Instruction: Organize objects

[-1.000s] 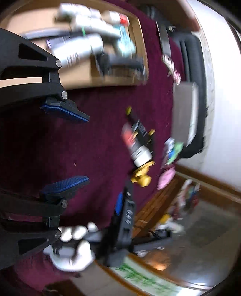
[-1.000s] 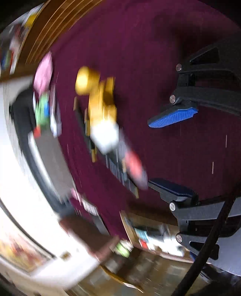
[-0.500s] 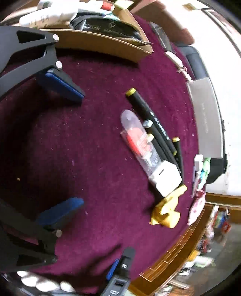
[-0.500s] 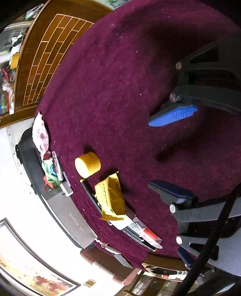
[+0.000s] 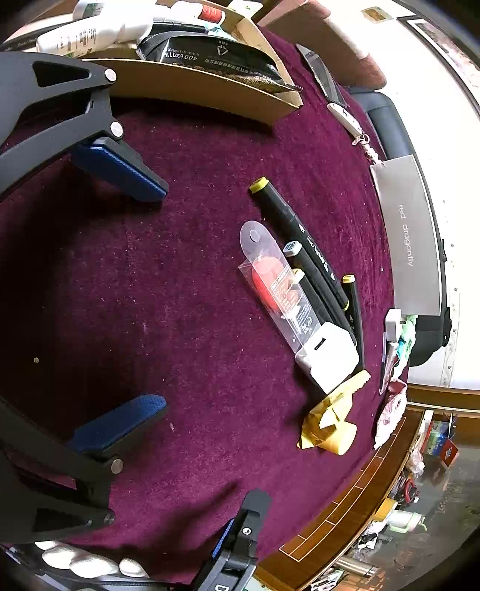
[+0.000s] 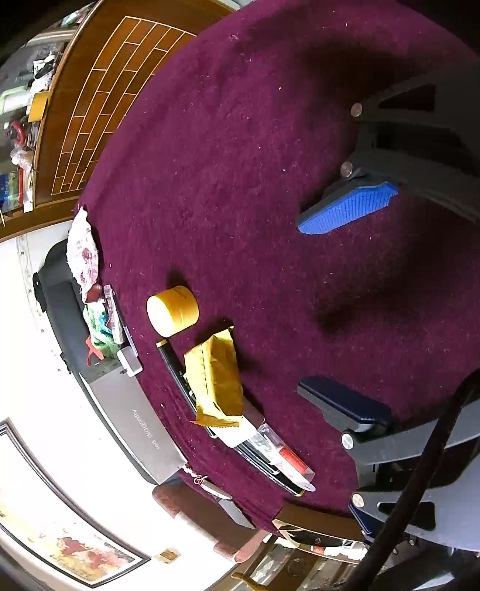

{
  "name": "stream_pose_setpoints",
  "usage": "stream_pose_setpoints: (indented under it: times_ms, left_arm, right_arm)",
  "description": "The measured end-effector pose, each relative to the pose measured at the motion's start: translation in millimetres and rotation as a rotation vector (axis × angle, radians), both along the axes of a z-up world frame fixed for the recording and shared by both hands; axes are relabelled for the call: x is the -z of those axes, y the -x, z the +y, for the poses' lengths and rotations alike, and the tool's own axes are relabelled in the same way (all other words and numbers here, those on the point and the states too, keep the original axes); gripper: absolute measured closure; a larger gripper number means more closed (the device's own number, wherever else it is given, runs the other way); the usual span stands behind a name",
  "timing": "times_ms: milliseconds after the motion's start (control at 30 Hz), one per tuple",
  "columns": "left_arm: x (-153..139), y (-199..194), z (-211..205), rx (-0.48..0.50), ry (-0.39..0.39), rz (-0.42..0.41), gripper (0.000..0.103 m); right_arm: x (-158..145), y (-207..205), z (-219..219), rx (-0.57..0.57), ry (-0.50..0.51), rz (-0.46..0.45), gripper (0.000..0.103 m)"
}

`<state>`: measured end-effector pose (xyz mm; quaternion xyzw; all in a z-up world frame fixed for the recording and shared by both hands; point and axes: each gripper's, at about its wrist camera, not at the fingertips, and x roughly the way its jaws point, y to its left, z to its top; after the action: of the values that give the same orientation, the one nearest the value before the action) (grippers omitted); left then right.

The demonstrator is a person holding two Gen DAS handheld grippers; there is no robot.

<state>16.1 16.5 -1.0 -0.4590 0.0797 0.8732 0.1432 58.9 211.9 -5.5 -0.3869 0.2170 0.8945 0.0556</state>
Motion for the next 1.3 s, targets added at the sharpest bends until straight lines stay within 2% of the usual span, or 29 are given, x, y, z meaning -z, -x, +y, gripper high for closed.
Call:
stream_pose_setpoints:
  times_ms: [1300]
  left_arm:
    - [-0.9,-1.6,0.5,-0.002,0.001,0.000,0.001]
  right_arm:
    - [-0.9,1.4,-1.0,-0.003,-0.004,0.000,0.020]
